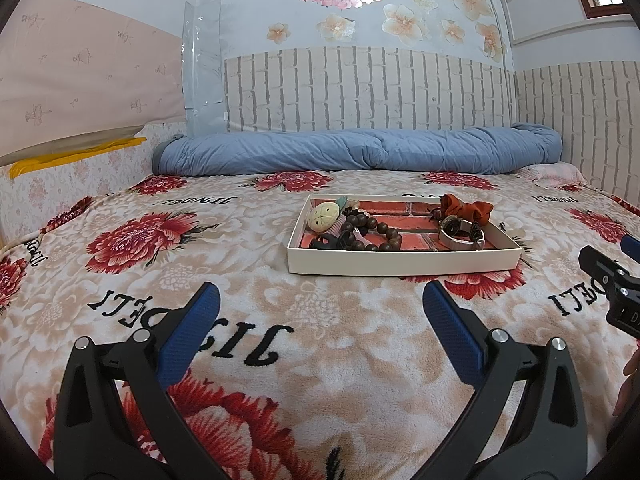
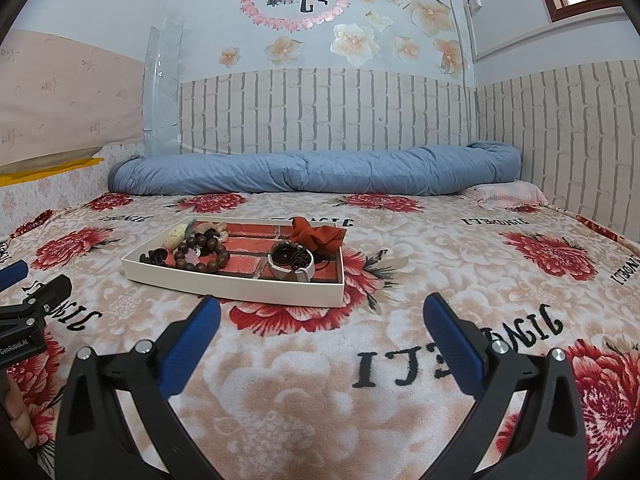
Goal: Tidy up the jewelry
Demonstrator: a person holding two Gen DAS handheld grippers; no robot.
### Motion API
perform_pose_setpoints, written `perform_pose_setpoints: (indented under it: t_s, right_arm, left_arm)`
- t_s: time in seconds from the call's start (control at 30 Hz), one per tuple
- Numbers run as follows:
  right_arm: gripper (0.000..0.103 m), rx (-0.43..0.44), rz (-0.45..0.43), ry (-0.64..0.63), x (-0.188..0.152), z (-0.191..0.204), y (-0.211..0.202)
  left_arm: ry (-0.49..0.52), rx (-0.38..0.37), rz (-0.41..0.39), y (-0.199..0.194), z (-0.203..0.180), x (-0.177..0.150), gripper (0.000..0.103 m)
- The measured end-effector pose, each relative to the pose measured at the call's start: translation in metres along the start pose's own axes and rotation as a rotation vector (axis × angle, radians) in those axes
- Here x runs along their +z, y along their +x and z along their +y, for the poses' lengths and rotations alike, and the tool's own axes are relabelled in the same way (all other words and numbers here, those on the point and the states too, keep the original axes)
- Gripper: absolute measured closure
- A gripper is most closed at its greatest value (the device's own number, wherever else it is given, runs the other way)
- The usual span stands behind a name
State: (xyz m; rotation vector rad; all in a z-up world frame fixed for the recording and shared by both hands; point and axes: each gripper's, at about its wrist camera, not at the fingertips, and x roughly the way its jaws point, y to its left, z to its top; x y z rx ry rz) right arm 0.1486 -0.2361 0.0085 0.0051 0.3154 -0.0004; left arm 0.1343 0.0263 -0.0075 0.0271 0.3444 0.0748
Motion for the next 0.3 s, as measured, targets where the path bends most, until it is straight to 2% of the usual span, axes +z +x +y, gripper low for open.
perform_pose_setpoints:
  t_s: [0.3]
  right_arm:
    - [0.004,0.000,0.000,0.000,0.0003,-0.0004,-0.0001]
  left_arm:
    - [0.001,0.000,0.004,0.0010,-0.0012,-0.0013,0.005]
